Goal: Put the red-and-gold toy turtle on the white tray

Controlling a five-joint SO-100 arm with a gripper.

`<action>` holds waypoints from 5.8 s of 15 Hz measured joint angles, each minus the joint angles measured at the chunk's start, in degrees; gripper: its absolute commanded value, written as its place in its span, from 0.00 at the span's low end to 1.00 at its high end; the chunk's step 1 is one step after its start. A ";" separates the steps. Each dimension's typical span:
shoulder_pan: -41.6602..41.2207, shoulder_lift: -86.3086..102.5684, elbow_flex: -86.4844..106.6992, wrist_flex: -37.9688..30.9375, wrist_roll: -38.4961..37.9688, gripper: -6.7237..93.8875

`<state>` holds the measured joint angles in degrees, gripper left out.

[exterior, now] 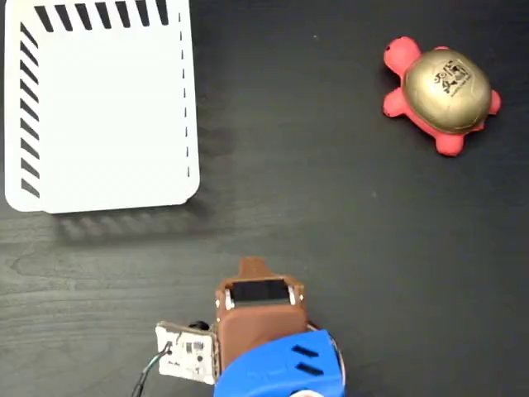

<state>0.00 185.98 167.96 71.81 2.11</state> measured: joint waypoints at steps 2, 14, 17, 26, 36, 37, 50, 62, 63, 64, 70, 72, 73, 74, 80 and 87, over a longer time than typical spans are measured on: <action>0.00 0.00 0.00 0.00 0.00 0.07; 0.00 0.00 0.00 0.00 0.00 0.07; 0.00 0.00 0.00 0.00 0.00 0.07; 0.00 0.00 0.00 0.00 0.00 0.07; 2.37 -30.59 -9.93 -13.80 2.90 0.07; 4.83 -40.52 -16.96 -14.50 3.78 0.07; 27.51 -114.61 -100.99 11.78 14.50 0.15; 29.53 -140.19 -128.06 22.06 12.22 0.76; 29.53 -141.42 -129.38 22.06 12.48 0.76; 29.53 -142.38 -130.52 22.06 12.48 0.76; 31.90 -149.50 -136.41 22.32 13.62 0.76; 31.46 -150.82 -136.41 22.94 14.50 0.75; 31.73 -151.52 -136.41 23.03 15.03 0.75; 32.08 -152.31 -136.41 23.03 15.47 0.74; 32.17 -153.28 -137.46 22.50 15.56 0.39; 33.66 -153.28 -137.99 20.83 16.52 0.07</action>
<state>33.66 32.70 29.97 92.64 18.63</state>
